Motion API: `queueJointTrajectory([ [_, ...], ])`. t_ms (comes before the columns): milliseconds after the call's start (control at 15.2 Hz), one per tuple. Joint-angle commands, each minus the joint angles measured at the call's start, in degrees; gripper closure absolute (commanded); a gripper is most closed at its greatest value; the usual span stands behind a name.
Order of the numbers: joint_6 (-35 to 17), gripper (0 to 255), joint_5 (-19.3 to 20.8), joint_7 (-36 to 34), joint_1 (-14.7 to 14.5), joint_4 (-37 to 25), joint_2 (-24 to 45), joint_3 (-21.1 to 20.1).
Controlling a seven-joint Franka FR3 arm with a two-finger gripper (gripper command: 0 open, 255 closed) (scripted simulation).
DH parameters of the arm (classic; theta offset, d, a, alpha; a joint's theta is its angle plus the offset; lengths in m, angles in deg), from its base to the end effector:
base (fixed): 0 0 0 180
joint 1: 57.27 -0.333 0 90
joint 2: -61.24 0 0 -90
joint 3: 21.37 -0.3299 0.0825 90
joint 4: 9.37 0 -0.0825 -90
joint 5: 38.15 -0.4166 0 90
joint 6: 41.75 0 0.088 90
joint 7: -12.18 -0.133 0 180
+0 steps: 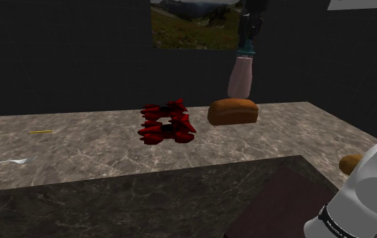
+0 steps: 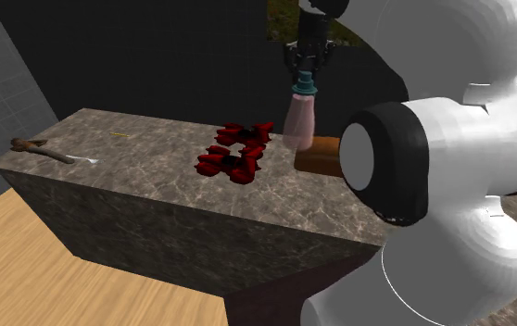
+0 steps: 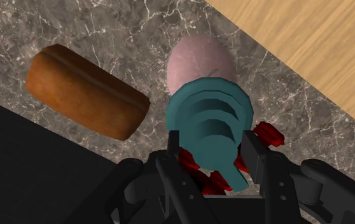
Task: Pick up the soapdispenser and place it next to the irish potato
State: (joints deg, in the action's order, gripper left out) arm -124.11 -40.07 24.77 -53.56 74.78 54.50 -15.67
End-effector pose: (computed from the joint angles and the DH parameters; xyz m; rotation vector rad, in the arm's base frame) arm 0.5241 -0.0862 0.7165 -3.1093 -0.0957 -0.1444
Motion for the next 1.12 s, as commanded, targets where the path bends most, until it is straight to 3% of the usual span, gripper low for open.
queueJointTrajectory([
  [0, -0.32, 255, 0.31, 1.69, 0.72, 3.54, -3.18, 0.88],
  [528, 0.45, 255, 2.53, 10.21, 4.16, 12.91, -13.22, 6.07],
  [1056, 2.51, 255, 6.01, 19.57, 7.45, 17.36, -19.97, 12.41],
])
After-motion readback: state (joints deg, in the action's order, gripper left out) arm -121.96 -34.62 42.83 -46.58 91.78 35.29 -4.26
